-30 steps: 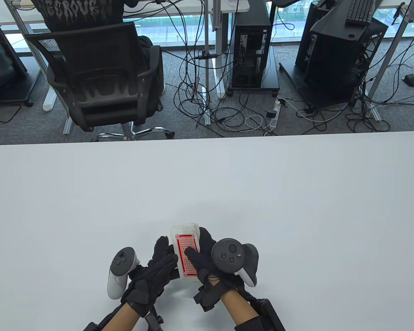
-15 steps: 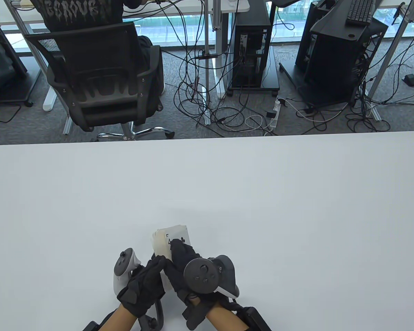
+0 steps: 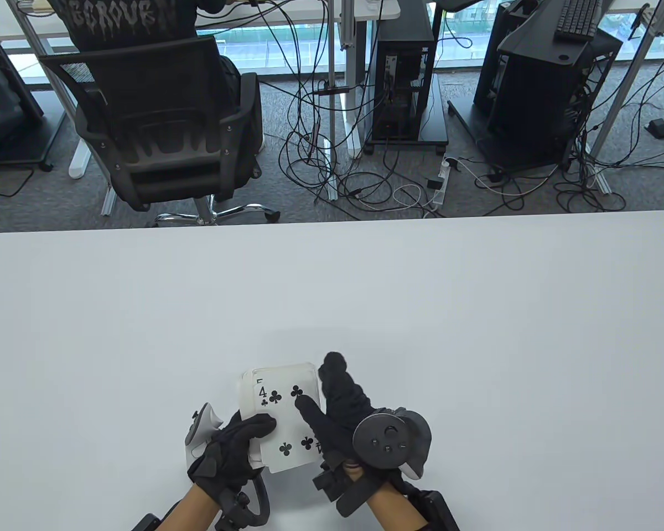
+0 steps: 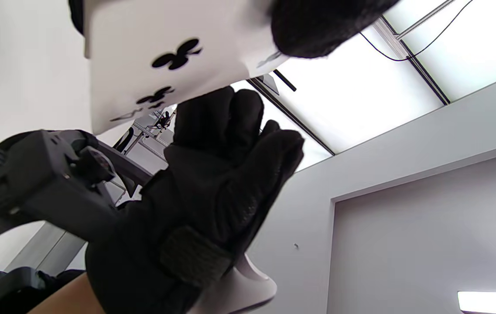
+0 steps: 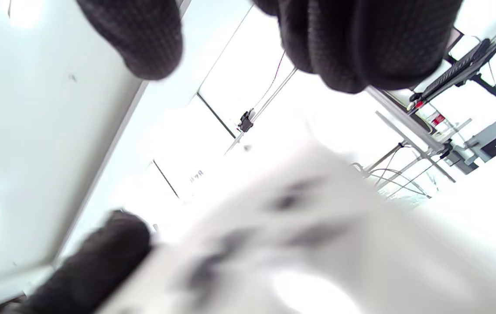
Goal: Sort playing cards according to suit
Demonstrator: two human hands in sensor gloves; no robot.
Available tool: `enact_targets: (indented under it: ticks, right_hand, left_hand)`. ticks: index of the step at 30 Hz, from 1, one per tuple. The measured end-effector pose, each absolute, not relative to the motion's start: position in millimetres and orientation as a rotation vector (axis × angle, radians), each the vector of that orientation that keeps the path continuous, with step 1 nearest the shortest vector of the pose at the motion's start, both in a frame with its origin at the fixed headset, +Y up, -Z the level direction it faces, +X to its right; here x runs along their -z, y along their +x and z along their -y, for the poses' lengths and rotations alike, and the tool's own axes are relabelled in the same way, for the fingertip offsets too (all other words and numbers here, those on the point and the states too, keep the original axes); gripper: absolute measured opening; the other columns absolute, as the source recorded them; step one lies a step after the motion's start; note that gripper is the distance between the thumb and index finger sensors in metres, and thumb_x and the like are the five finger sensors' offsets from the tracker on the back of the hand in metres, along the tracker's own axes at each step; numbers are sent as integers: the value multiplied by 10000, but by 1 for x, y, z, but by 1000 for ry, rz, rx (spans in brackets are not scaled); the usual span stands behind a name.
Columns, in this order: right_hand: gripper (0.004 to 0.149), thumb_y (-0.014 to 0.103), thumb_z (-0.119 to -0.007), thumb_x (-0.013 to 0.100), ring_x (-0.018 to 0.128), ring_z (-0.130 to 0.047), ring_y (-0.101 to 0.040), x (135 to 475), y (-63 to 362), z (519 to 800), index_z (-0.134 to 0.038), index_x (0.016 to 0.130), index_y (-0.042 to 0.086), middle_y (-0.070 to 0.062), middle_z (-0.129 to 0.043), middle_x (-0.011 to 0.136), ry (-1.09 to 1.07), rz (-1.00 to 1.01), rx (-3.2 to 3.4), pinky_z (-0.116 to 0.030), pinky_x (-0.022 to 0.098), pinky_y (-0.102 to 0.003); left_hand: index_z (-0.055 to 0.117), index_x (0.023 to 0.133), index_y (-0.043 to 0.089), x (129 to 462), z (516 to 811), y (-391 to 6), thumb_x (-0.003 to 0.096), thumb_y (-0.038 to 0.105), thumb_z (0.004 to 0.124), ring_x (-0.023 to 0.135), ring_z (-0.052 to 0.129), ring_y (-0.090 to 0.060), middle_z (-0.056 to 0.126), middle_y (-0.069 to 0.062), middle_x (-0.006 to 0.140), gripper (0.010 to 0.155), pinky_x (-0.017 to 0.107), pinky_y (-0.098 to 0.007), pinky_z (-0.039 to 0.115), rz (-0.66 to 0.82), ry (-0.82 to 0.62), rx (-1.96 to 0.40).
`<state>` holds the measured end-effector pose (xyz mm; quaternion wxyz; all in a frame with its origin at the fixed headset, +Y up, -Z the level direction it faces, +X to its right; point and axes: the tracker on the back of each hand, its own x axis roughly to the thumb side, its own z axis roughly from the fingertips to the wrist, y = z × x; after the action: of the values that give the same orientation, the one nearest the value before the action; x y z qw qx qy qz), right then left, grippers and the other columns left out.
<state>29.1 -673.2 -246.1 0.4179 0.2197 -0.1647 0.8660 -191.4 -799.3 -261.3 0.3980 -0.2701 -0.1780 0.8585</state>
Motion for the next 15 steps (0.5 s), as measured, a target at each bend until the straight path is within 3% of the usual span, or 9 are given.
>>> enact_targets:
  ticks: [2,3,5,7,11,15]
  right_hand:
    - [923,385,-718,560,621,-674,-643,254,35,682,-145,972,-209,-498,-479,874,546,189,-2115,-725,427,-609]
    - [966,398,-713,568,632,-662,-655,258,34,694,-59,951,-202,-512,-430,882,546,-65,-2026,-718,434,-623]
    - [1015,422,-707,569,634,-668,-652,258,28,710,27,911,-192,-521,-378,882,559,-266,-1909,-722,433,-624]
    - [1030,432,-719,553,638,-662,-654,255,17,723,23,910,-187,-516,-361,886,569,-262,-1890,-719,436,-625]
    - [978,374,-739,534,677,-648,-643,250,4,735,-51,932,-195,-493,-377,892,573,-5,-1958,-706,465,-641]
    - [931,334,-717,542,655,-620,-676,241,-5,738,-55,938,-188,-513,-344,883,560,20,-1956,-691,453,-658]
  left_hand:
    - [343,1079,325,261,799,-191,602,413,752,1021,699,-385,504,-74,1118,634,694,-511,705,451,-692,-2175]
    - [343,1080,327,261,800,-190,602,416,753,1018,706,-381,509,-71,1118,635,690,-507,713,443,-698,-2180]
    - [339,1081,335,260,803,-189,606,422,749,1022,707,-374,502,-61,1127,634,694,-503,711,428,-717,-2194]
    - [342,1083,339,259,806,-188,607,421,750,1029,698,-371,495,-53,1134,633,700,-507,699,411,-727,-2197]
    - [340,1090,331,259,806,-189,618,463,731,1032,676,-390,479,-61,1140,627,701,-523,682,416,-768,-2160]
    - [321,1091,322,257,803,-186,623,504,714,1036,627,-349,434,-57,1142,637,703,-566,637,416,-795,-2071]
